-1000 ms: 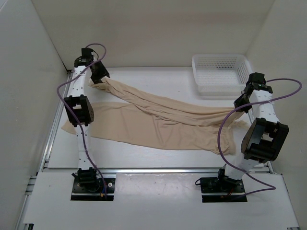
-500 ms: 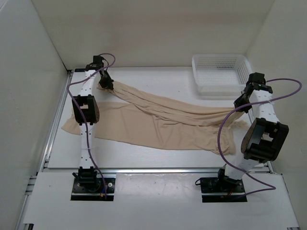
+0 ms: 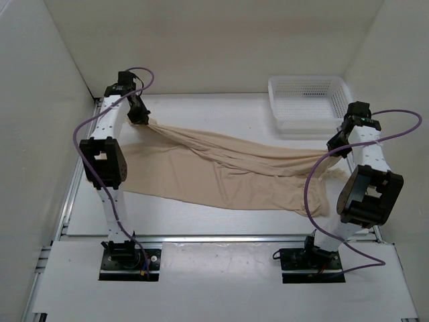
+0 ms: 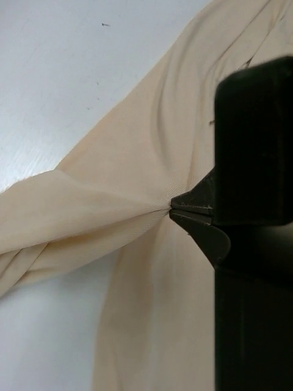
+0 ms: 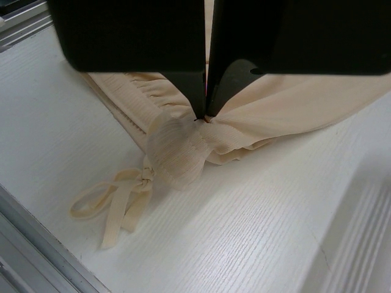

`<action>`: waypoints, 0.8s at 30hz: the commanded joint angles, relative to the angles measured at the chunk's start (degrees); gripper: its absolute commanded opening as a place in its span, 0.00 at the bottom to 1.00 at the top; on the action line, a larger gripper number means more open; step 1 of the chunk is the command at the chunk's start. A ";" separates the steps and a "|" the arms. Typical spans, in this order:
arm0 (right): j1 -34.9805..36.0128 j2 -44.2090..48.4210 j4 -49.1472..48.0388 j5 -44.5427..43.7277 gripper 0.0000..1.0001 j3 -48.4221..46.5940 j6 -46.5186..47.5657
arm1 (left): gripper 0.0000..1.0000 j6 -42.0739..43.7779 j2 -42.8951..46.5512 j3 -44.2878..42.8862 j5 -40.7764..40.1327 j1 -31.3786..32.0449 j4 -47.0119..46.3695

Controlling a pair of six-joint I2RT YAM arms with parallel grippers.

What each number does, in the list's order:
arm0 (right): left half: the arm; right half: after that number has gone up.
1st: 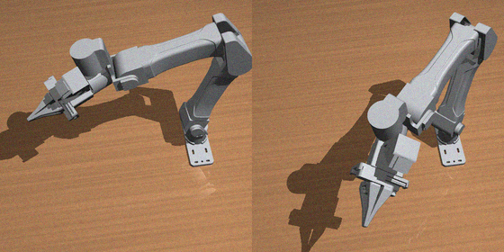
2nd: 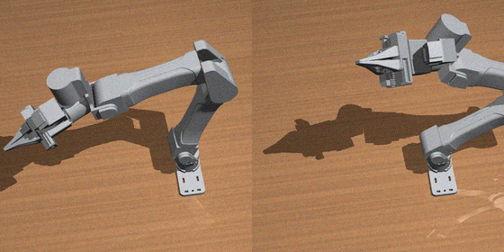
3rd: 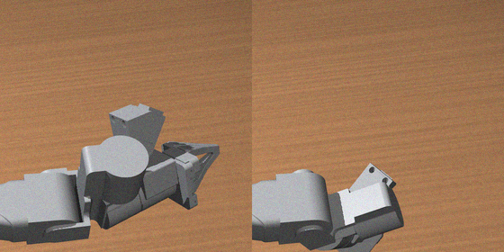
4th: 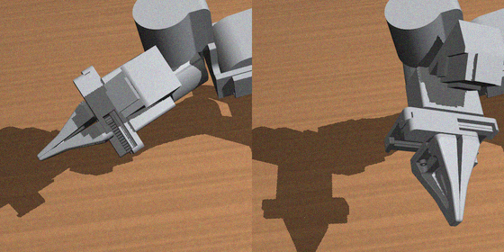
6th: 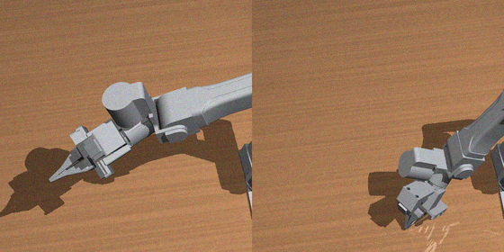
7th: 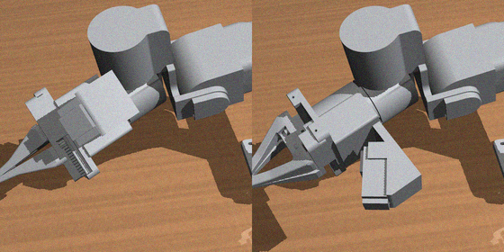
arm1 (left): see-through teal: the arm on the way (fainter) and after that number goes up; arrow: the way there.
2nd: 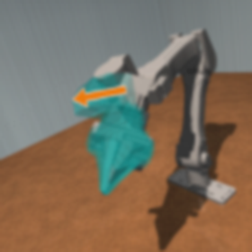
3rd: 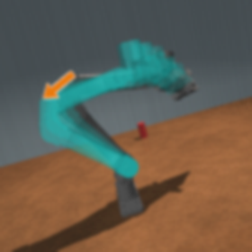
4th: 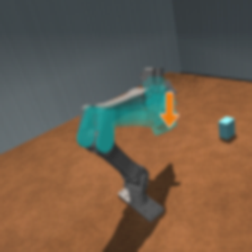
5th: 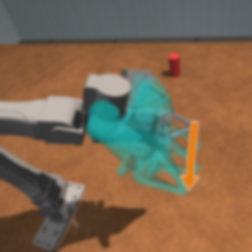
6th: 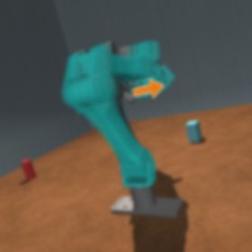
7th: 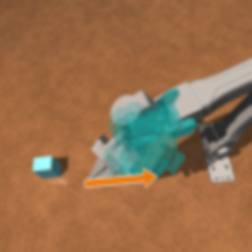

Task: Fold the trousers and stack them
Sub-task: Flatten the trousers out

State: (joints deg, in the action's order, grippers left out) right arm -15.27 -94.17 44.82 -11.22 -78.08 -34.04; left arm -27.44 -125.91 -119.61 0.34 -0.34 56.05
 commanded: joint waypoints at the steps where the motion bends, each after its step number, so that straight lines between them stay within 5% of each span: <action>1: -0.20 0.39 -0.87 -0.82 0.00 -0.84 0.82 | 0.10 -1.37 9.70 12.59 -6.99 0.25 0.55; 3: -0.20 0.91 -0.87 -0.82 0.00 -0.31 0.82 | 0.10 -1.39 13.75 17.90 -7.55 0.25 -0.76; 4: -0.20 0.92 -0.87 -0.82 0.00 -0.31 0.82 | 0.46 -1.39 14.54 20.01 -7.02 0.25 -0.77; 6: -0.20 0.92 -0.87 -0.82 0.00 -0.31 0.82 | 0.79 -0.60 14.55 22.23 -6.49 -0.27 -1.30; 7: -0.20 0.92 -0.87 -0.82 0.00 -0.31 0.82 | 0.86 -0.60 14.55 22.23 -6.49 -0.80 -1.30; 8: -0.20 0.92 -0.87 -0.82 0.00 -0.31 0.82 | 0.84 -0.60 14.55 21.10 -5.97 -2.28 -1.30; 9: -0.20 0.92 -0.87 -0.82 0.00 -0.31 0.82 | 0.70 -0.60 13.07 20.22 -5.18 -2.99 -1.30; 11: -0.20 0.92 -0.87 -0.29 0.00 -0.31 0.82 | 0.19 -0.60 11.22 16.63 -5.17 -4.49 -1.30; 12: -0.20 1.44 -0.87 -0.29 0.00 -0.31 0.82 | 0.10 -0.60 8.86 15.30 -5.17 -4.50 -0.69; 16: -0.20 1.97 -0.87 -0.29 0.00 -0.31 0.82 | 0.10 -1.21 2.80 10.90 -2.89 -6.77 0.11; 23: -0.20 1.97 -0.87 0.23 0.00 0.21 0.82 | 0.32 -1.92 -6.01 5.71 4.13 -8.89 0.11; 24: -0.20 1.97 -0.87 0.24 0.00 0.21 0.82 | 0.41 -1.91 -6.71 5.10 4.84 -8.89 0.11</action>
State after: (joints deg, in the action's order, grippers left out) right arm -15.27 -94.17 44.82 -11.20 -78.08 -34.04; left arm -29.02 -132.09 -111.53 0.60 -9.63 56.03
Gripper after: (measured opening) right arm 0.003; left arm 0.365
